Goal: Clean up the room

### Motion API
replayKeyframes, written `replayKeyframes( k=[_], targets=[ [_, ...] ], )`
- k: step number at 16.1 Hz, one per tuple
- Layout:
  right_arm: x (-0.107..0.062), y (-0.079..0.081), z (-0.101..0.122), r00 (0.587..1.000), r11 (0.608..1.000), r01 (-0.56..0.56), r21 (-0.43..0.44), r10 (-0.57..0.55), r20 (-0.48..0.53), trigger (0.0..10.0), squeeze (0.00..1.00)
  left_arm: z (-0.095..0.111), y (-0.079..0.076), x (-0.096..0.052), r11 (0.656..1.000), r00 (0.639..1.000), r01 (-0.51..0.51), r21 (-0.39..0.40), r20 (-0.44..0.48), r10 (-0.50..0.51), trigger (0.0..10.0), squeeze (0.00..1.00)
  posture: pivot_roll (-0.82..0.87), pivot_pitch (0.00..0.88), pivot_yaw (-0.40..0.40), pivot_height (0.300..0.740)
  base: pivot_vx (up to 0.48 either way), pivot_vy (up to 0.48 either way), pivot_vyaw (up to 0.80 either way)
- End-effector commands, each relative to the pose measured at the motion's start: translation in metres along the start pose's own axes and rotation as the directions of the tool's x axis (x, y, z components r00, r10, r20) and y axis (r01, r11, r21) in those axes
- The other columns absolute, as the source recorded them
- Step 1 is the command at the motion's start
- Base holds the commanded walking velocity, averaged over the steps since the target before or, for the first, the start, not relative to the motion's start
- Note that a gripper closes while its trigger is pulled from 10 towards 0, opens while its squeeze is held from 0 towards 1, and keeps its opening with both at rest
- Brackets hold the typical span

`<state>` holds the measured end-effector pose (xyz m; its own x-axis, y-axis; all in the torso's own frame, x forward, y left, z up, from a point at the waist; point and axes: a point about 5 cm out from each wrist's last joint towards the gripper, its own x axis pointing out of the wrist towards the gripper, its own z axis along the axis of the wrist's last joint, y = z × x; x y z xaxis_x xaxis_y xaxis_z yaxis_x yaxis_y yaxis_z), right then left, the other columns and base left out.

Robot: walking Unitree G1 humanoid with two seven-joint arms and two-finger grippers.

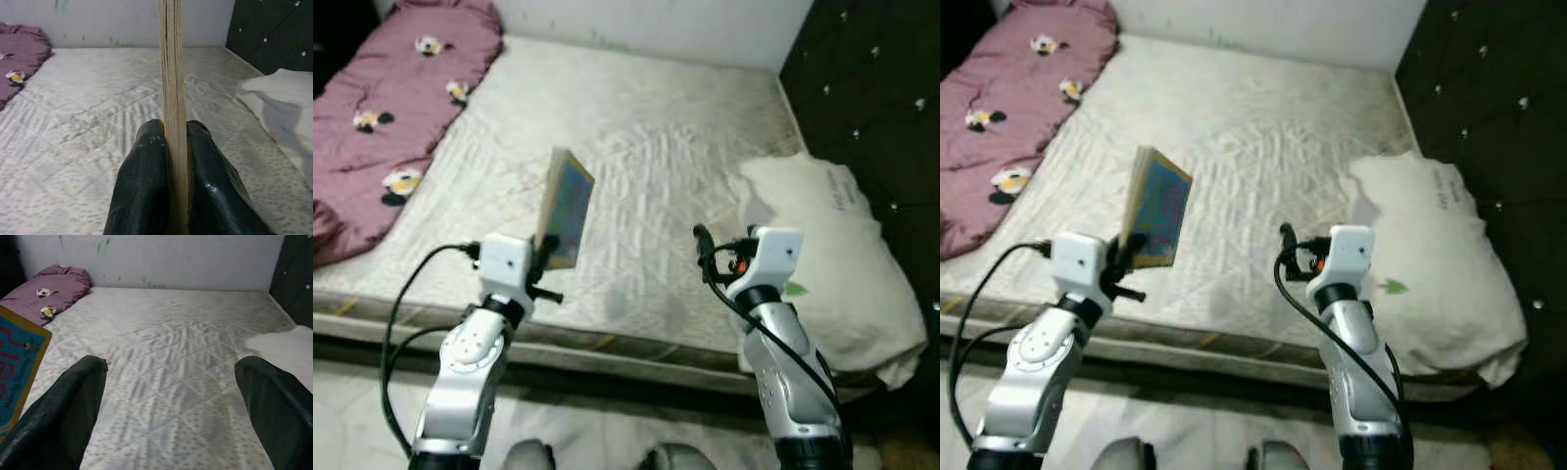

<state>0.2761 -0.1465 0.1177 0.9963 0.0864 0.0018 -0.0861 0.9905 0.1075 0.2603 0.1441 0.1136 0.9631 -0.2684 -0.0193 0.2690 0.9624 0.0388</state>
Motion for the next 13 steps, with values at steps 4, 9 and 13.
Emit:
replayKeyframes(
  k=[4,9,13],
  targets=[
    [-0.0025,-0.0076,-0.0036,0.999,1.000,0.028,0.005,-0.028,-0.023,10.0,0.00,0.0123,-0.0120,0.0016,0.995,0.994,0.090,-0.033,0.065,-0.088,10.0,0.00,-0.02,0.073,-0.056,0.740,0.000,0.000,-0.17],
    [-0.0024,-0.0086,-0.0034,0.999,0.999,0.034,0.000,-0.034,-0.021,10.0,0.00,0.0135,-0.0138,0.0014,0.992,0.991,0.116,-0.041,0.072,-0.113,10.0,0.00,-0.02,0.078,-0.054,0.740,0.227,0.000,-0.11],
    [-0.0017,-0.0090,-0.0035,0.999,0.999,0.037,-0.001,-0.037,-0.026,10.0,0.00,0.0137,-0.0153,0.0021,0.991,0.990,0.128,-0.047,0.074,-0.124,10.0,0.00,-0.03,0.072,-0.053,0.740,0.342,0.000,-0.20]
  ],
)
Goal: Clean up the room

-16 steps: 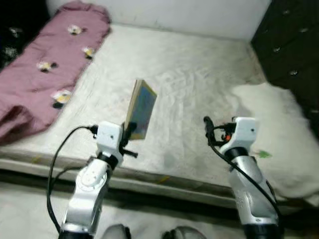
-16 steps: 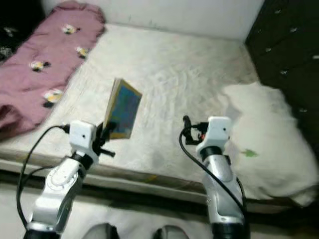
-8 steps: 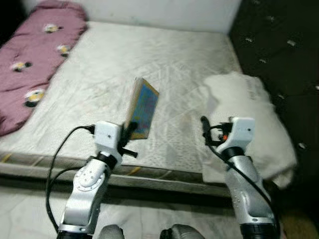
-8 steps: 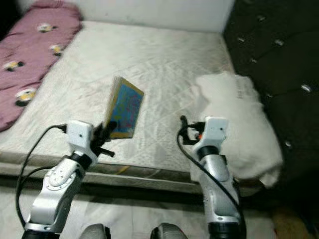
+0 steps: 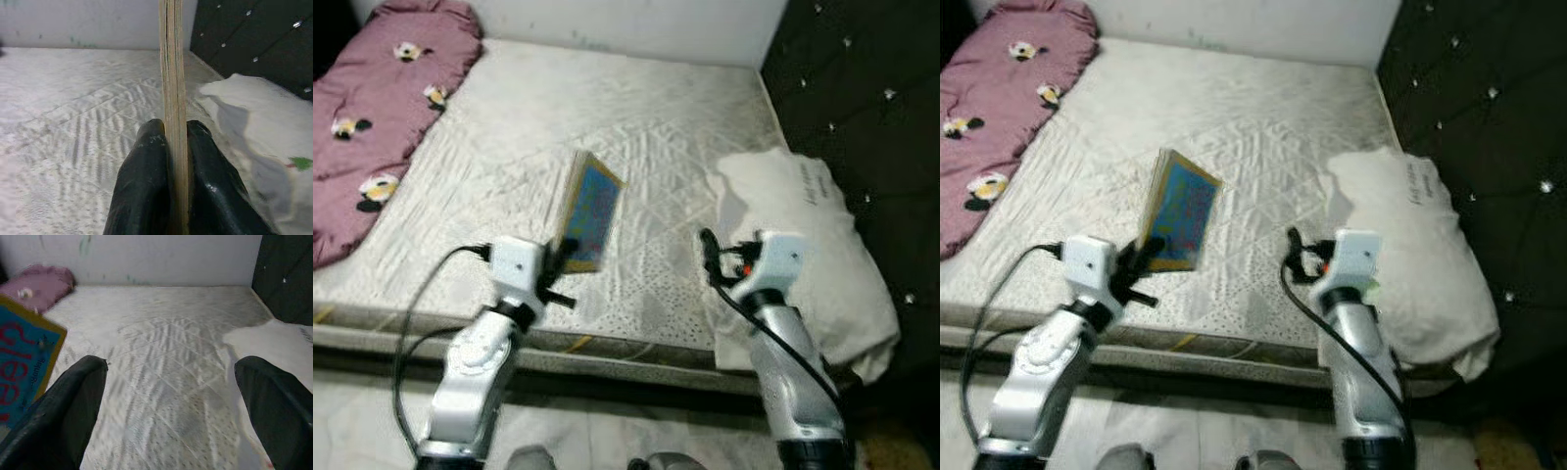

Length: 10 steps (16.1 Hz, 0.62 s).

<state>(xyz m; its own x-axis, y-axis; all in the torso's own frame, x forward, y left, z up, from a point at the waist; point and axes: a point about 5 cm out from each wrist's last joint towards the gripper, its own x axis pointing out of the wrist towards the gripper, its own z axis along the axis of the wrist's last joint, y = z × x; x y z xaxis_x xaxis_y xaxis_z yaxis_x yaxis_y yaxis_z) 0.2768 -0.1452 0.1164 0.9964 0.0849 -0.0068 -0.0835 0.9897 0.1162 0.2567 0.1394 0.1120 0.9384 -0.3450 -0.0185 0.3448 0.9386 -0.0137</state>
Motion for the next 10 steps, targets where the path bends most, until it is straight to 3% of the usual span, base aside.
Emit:
replayKeyframes(
  k=[1,4,10],
  targets=[
    [-0.0023,-0.0104,-0.0017,0.999,0.999,0.034,-0.010,-0.034,-0.015,10.0,0.00,0.0146,-0.0110,0.0056,0.999,0.996,0.050,0.000,0.069,-0.050,10.0,0.00,-0.03,0.070,-0.053,0.740,0.345,0.000,-0.80],
    [-0.0016,-0.0102,-0.0013,0.999,0.999,0.032,-0.011,-0.032,-0.013,10.0,0.00,0.0141,-0.0119,0.0059,0.999,0.996,0.051,-0.010,0.068,-0.050,10.0,0.00,-0.03,0.068,-0.053,0.740,0.349,0.000,-0.69],
    [-0.0004,-0.0103,-0.0015,1.000,1.000,0.028,-0.014,-0.028,-0.013,10.0,0.00,0.0084,-0.0130,0.0056,1.000,0.999,0.024,0.003,0.026,-0.024,10.0,0.00,-0.02,0.066,-0.056,0.740,0.000,0.000,0.00]
  ],
)
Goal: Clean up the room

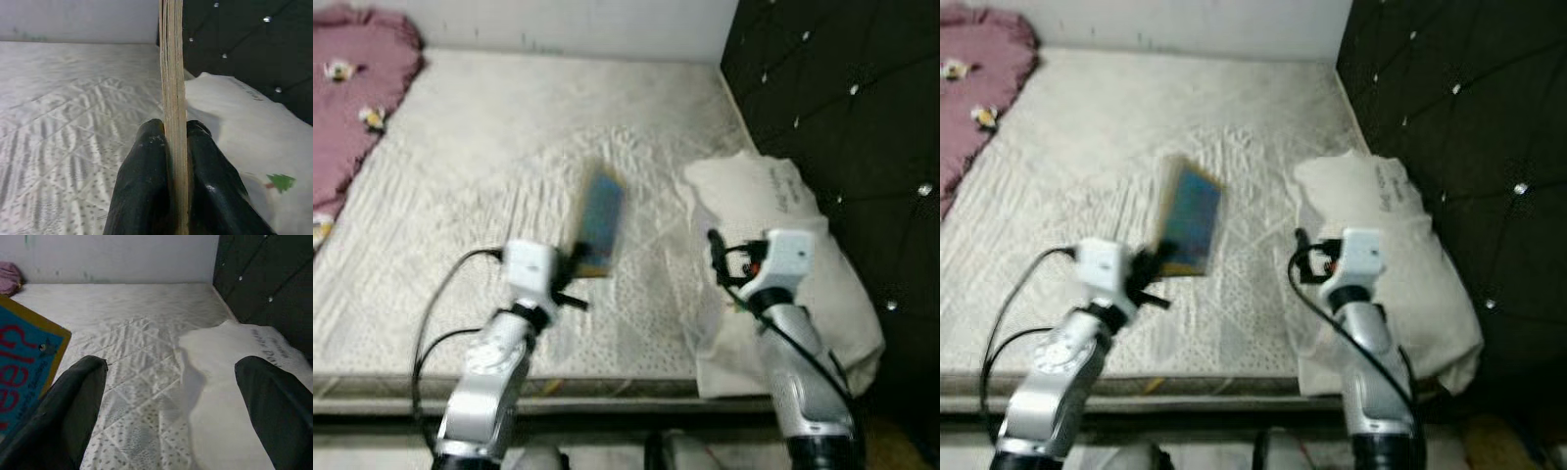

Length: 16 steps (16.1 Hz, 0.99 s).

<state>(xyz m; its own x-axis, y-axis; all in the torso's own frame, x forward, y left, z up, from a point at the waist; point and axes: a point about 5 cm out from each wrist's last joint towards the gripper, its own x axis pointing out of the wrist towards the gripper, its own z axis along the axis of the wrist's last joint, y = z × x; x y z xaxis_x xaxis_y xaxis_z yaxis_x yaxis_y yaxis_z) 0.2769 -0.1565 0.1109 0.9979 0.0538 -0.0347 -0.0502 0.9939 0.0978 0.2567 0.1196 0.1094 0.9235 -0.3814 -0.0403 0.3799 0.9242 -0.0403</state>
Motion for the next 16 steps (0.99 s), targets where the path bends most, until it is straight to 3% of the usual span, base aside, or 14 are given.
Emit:
replayKeyframes(
  k=[1,4,7,13,16],
  targets=[
    [0.001,0.002,0.003,1.000,1.000,-0.006,0.003,0.006,0.011,10.0,0.00,0.011,0.005,-0.002,0.999,0.999,-0.014,0.029,0.049,0.012,10.0,0.00,-0.02,0.064,-0.057,0.740,0.000,0.000,0.00],
    [0.001,0.001,0.003,1.000,1.000,-0.006,0.003,0.006,0.010,10.0,0.00,0.013,0.006,-0.001,0.999,0.999,-0.009,0.034,0.054,0.007,10.0,0.00,-0.02,0.062,-0.056,0.740,0.000,0.000,-0.37],
    [0.001,0.001,0.002,1.000,1.000,-0.009,-0.001,0.009,0.010,10.0,0.00,0.013,0.006,-0.001,1.000,0.998,-0.006,0.030,0.056,0.005,10.0,0.00,-0.02,0.062,-0.057,0.740,0.000,-0.287,0.00],
    [0.001,0.002,0.002,1.000,1.000,-0.011,-0.006,0.011,0.009,10.0,0.00,0.011,0.008,-0.001,0.999,0.998,-0.047,0.016,0.051,0.046,10.0,0.00,-0.02,0.068,-0.060,0.740,0.000,0.000,0.00],
    [0.001,0.000,0.004,1.000,1.000,-0.008,-0.009,0.008,0.013,10.0,0.00,0.009,0.016,-0.001,0.988,0.988,-0.153,0.028,0.000,0.153,10.0,0.00,-0.02,0.080,-0.061,0.740,0.000,0.000,0.00]
  ],
)
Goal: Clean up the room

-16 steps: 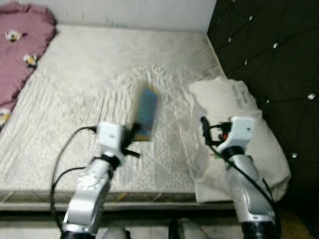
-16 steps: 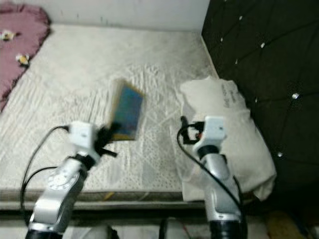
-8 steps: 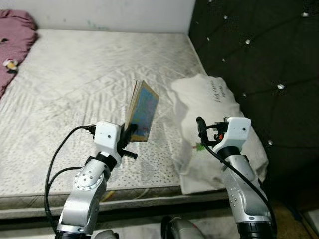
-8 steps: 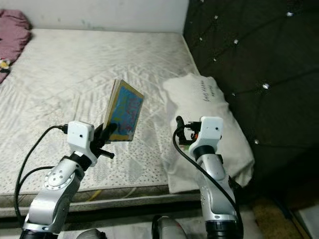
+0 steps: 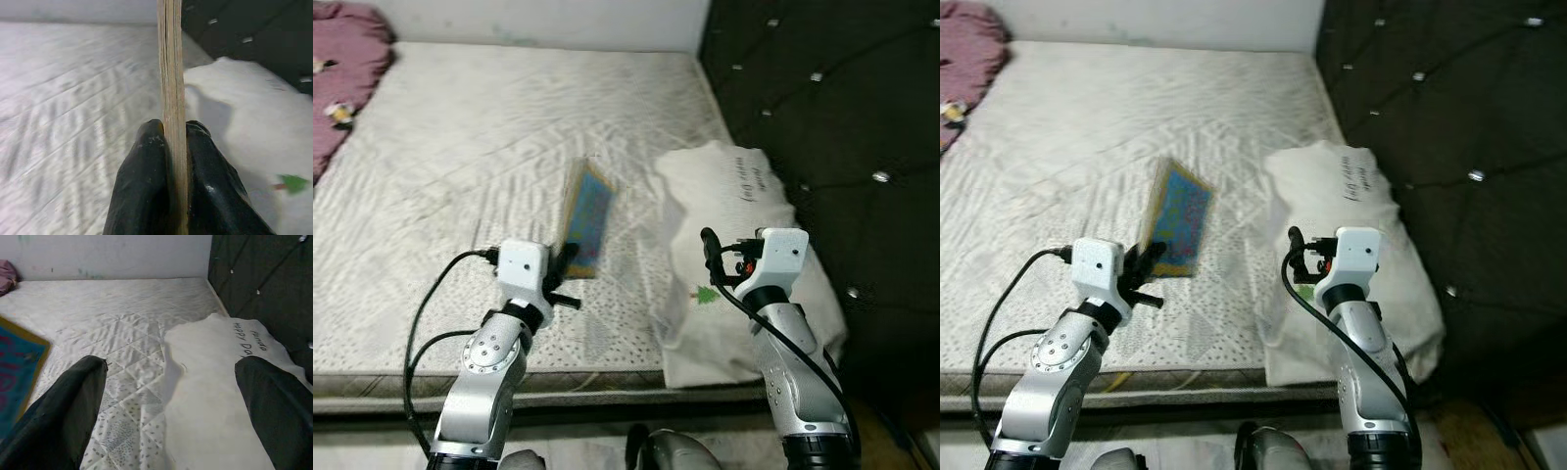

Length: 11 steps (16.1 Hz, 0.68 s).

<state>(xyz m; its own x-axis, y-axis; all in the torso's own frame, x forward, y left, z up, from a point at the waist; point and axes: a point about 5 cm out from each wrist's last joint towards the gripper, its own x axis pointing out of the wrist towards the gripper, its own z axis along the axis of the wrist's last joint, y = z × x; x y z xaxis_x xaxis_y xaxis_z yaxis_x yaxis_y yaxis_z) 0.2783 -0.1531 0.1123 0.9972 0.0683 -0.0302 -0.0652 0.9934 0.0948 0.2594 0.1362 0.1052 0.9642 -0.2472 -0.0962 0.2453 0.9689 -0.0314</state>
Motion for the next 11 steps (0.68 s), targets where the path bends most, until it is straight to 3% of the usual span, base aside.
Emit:
replayKeyframes(
  k=[1,2,5,8,11],
  targets=[
    [0.000,-0.005,0.006,1.000,1.000,0.010,-0.010,-0.010,0.016,10.0,0.00,0.015,0.003,0.000,0.999,0.998,0.021,-0.031,0.063,-0.019,10.0,0.00,-0.02,0.094,-0.058,0.740,0.000,0.000,0.00],
    [-0.001,-0.006,0.008,1.000,1.000,0.013,-0.013,-0.013,0.019,10.0,0.00,0.018,0.009,-0.003,1.000,0.995,0.012,-0.003,0.102,-0.012,10.0,0.00,-0.02,0.099,-0.055,0.740,0.000,0.000,0.00],
    [-0.005,-0.005,0.005,1.000,1.000,0.010,-0.012,-0.010,0.014,10.0,0.00,0.014,0.020,-0.010,0.998,0.993,-0.067,0.014,0.095,0.065,10.0,0.00,-0.02,0.107,-0.048,0.740,0.000,0.000,0.00],
    [-0.008,-0.003,0.002,1.000,1.000,0.007,-0.003,-0.007,0.004,10.0,0.00,0.012,0.024,-0.016,0.991,0.987,-0.133,0.035,0.092,0.129,10.0,0.00,-0.02,0.110,-0.041,0.721,0.000,0.000,0.00],
    [-0.009,-0.002,0.000,1.000,1.000,0.004,-0.003,-0.004,-0.003,10.0,0.00,0.011,0.021,-0.015,0.994,0.989,-0.111,0.015,0.096,0.109,10.0,0.00,-0.02,0.098,-0.049,0.686,0.000,0.000,0.00]
  ],
)
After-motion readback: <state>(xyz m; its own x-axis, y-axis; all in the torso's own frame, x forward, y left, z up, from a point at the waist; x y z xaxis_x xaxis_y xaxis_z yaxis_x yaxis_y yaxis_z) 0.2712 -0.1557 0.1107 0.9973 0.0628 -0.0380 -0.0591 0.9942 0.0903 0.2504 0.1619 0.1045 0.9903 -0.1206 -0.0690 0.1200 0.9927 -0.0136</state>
